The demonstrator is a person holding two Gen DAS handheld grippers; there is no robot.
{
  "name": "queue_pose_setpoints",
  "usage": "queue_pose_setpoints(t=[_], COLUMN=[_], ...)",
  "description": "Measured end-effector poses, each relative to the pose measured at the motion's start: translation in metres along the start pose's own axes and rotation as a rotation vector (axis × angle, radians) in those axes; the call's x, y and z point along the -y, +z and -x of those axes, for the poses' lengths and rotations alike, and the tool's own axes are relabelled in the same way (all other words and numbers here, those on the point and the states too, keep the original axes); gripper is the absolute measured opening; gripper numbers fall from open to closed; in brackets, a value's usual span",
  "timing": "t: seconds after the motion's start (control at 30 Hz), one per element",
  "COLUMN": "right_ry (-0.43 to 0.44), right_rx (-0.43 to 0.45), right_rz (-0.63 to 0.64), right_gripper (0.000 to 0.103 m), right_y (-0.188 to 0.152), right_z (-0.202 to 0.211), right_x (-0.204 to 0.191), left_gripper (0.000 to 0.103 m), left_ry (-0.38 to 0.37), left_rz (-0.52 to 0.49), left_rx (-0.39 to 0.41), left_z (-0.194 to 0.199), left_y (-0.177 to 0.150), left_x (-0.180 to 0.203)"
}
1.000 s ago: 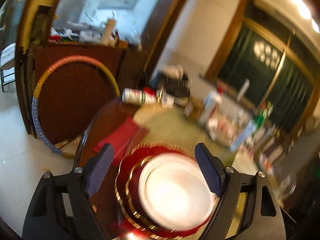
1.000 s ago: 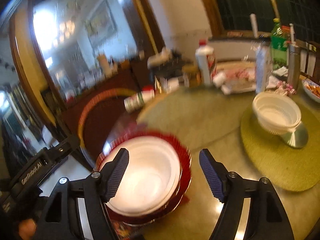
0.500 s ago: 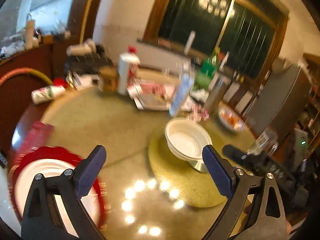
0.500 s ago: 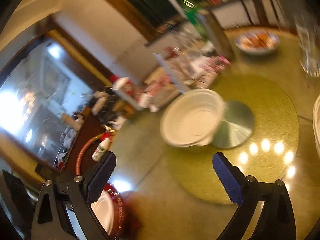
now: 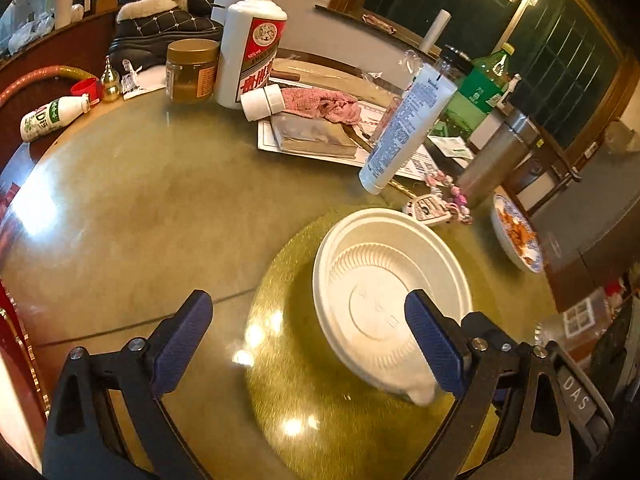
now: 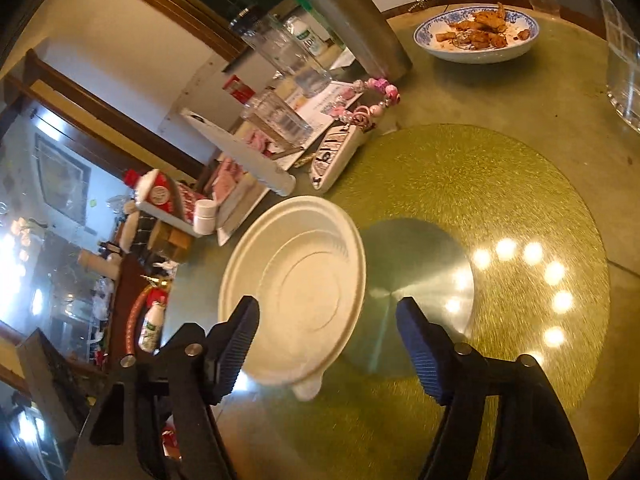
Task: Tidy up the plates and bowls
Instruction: 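Move both grippers to the ribbed white plastic plate and grasp its rim, then lift the ribbed white plate tilted up with both grippers and hold it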
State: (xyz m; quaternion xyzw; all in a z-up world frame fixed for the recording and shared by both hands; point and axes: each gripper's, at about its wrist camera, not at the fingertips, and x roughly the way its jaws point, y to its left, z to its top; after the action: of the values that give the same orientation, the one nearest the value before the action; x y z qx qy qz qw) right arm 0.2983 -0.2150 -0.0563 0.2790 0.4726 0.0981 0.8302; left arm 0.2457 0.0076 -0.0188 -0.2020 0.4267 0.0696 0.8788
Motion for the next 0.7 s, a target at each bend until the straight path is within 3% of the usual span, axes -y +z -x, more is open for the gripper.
queue_pose_setpoints(t=[0.07,0.1,0.13,0.17,0.2,0.23,0.37,0.7], right_ry=[-0.02,-0.025,-0.032,-0.039,-0.031,-0.017,-0.039,-0.033], right_rx=[-0.002,-0.004,-0.013,-0.028,-0.042,-0.053,0.005,0.162], right_rz=[-0.015,-0.021,-0.018,-0.004,0.009,0.022,0.043,0.128], right_gripper=[0.061,0.059,0.049,0.013,0.015,0.009,0.01,0.01], right_y=[0.002,0.002,0.001,-0.001,-0.004,-0.008,-0.032,-0.098], right_z=[-0.011,-0.015,-0.02,-0.024,-0.026,-0.025,-0.003,0.061], right_x=[0.003,0.004,0.005,0.005,0.004,0.003,0.003,-0.007], left_gripper=[0.096,0.088,0.074,0.02,0.013,0.013,0.012,0.014], left_ry=[0.013,0.013,0.018,0.032,0.04,0.037,-0.007,-0.035], left_rz=[-0.002,-0.001,-0.023,-0.071,-0.152,-0.189,-0.174,-0.232], left_rx=[-0.013,-0.023,-0.033,-0.043,-0.067,-0.06,-0.05,0.107], left_z=[-0.011,-0.016,-0.019,-0.022,-0.026,-0.024,-0.007,0.054], left_y=[0.0,-0.001,-0.003,-0.004,-0.008,-0.012,-0.025,-0.077], left_x=[0.001,0.001,0.003,0.007,0.014,0.017,0.007,-0.002])
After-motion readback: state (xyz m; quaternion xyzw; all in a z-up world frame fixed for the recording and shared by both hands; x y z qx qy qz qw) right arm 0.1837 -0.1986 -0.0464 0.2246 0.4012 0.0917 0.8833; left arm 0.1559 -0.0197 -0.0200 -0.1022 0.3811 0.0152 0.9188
